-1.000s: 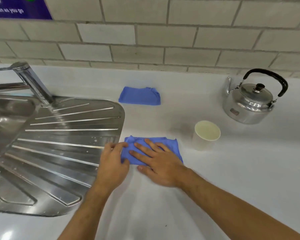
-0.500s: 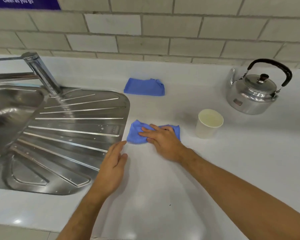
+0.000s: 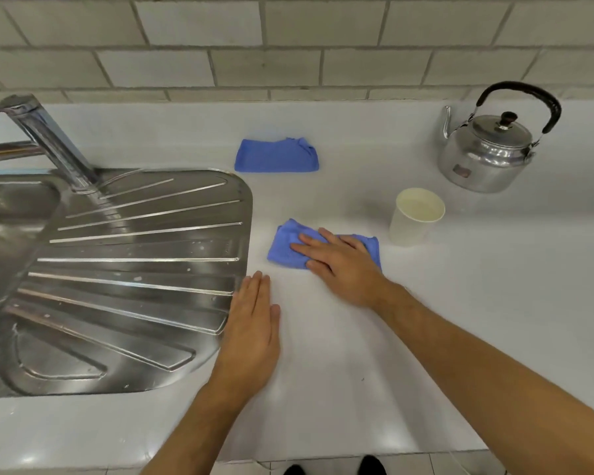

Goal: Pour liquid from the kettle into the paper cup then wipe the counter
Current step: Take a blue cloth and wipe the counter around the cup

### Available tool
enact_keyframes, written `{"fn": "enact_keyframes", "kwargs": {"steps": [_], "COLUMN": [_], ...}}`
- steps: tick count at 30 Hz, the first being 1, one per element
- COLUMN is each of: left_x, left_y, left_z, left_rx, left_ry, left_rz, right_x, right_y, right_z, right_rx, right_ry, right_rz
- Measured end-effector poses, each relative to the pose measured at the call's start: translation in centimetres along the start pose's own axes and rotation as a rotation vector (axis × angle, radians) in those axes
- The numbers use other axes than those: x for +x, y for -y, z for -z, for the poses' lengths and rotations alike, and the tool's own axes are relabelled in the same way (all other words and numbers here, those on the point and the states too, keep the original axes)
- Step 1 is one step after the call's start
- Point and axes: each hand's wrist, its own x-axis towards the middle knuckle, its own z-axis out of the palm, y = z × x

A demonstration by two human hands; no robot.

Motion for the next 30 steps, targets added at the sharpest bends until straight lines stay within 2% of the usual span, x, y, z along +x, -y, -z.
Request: {"fn": "enact_keyframes", "kwargs": {"steps": [2,5,7,10,14,16,20,22,24,27,30], "left_x": [0.0,0.0,0.0,0.0,0.2,0.2,0.3,0.4,0.4,0.2,0.2], "left_y": [-0.1,0.0,0.1,0.0,0.0,0.0,-0.2,-0.1,-0.1,-0.2,-0.4], "left_z": [-0.2,-0.4,-0.5,-1.0,-1.4,-1.4,-1.3,-1.3,-1.4,-1.4,-1.4], "left_rx": [0.065,0.146,0.168,0.270,0.340,0.344,0.365,0.367,0.372,0.384,0.381], "left_ry": [-0.008,0.030,0.039,0.039,0.054,0.052,0.046,0.054,0.067,0.068,0.061], "left_rz": [-0.022,-0.083,-0.085,-0.058,-0.052,-0.059,-0.070,-0.047,-0.036,-0.037,-0.036], "right_x": [-1.3,-7.4,-12.7,-16.0,-11.1,-10.5,-16.7,-19.5,-20.0,-16.4,-12.0], "right_y": [1.1,2.5,2.3,0.2,-0.5,0.8,3.2,2.4,0.2,-2.4,-0.8], "right_z": [-0.1,-0.5,-1.1,-0.6,0.6,-0.3,-2.2,-1.6,-0.3,1.3,0.3], "right_rx": [0.097,0.195,0.167,0.077,-0.064,-0.068,0.025,0.022,-0.003,-0.002,-0.049], "right_ry": [-0.023,-0.094,-0.041,0.041,-0.048,-0.066,0.043,0.076,0.047,-0.059,-0.084], "right_rz": [0.004,0.149,0.191,0.114,-0.160,-0.199,0.009,0.044,-0.031,-0.263,-0.384]}}
